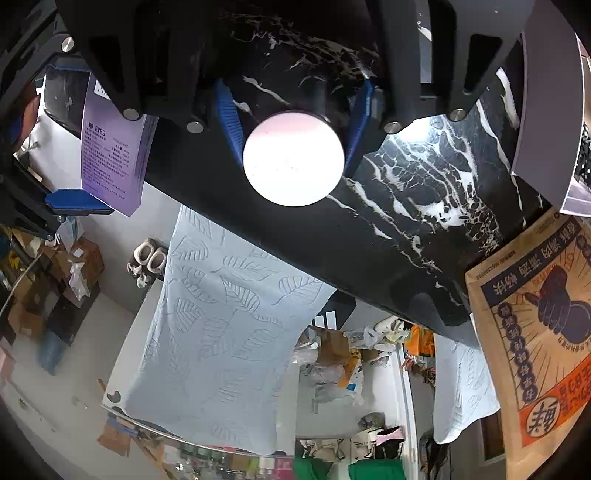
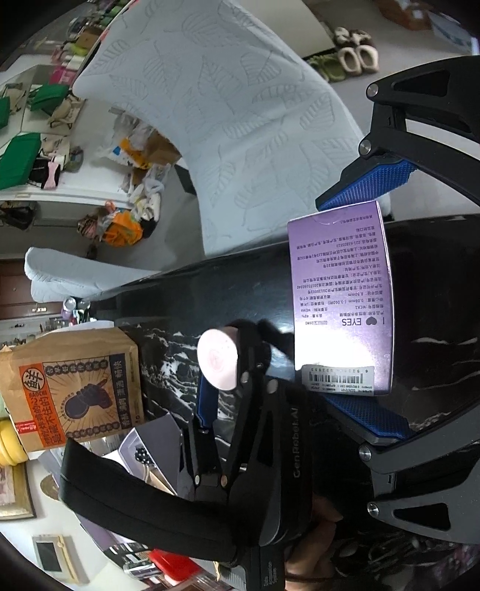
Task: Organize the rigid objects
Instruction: 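Lift and carry the compact and purple card with both tools toward the lavender box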
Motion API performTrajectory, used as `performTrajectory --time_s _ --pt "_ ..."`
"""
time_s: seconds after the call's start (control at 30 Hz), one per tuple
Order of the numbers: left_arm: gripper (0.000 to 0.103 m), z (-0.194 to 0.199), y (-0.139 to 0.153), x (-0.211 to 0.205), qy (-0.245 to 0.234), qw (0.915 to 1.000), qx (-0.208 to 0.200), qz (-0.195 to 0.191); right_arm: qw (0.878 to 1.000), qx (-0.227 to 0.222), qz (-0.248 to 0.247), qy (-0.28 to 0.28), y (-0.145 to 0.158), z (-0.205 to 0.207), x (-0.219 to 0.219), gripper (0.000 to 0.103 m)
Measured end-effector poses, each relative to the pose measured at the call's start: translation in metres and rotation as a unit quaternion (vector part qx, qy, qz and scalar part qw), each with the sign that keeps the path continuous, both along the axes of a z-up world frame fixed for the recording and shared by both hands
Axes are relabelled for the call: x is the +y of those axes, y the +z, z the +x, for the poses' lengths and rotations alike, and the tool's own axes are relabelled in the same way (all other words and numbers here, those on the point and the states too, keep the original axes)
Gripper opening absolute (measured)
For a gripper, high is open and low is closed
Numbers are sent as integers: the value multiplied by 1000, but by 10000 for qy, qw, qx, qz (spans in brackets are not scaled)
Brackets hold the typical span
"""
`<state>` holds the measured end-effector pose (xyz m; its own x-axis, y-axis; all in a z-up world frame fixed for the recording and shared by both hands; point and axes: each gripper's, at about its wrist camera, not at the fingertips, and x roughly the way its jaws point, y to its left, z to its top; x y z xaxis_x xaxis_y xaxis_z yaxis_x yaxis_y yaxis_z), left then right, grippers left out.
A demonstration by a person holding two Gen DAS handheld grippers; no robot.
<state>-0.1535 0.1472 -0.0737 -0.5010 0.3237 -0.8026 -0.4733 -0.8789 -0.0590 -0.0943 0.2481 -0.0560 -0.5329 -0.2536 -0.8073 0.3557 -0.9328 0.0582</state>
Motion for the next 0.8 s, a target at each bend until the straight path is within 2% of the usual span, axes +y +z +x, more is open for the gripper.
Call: performTrajectory --time_s 0.3,0.47,0.8 --pt "50 8 8 -13 131 9999 -5 110 9999 51 -69 -75 4 5 1 94" --pt "51 25 17 -23 260 9995 183 -1 9999 140 -90 -35 9 8 -4 94" --pt "51 64 36 -64 780 9964 325 87 9990 338 -94 292 21 23 -31 94"
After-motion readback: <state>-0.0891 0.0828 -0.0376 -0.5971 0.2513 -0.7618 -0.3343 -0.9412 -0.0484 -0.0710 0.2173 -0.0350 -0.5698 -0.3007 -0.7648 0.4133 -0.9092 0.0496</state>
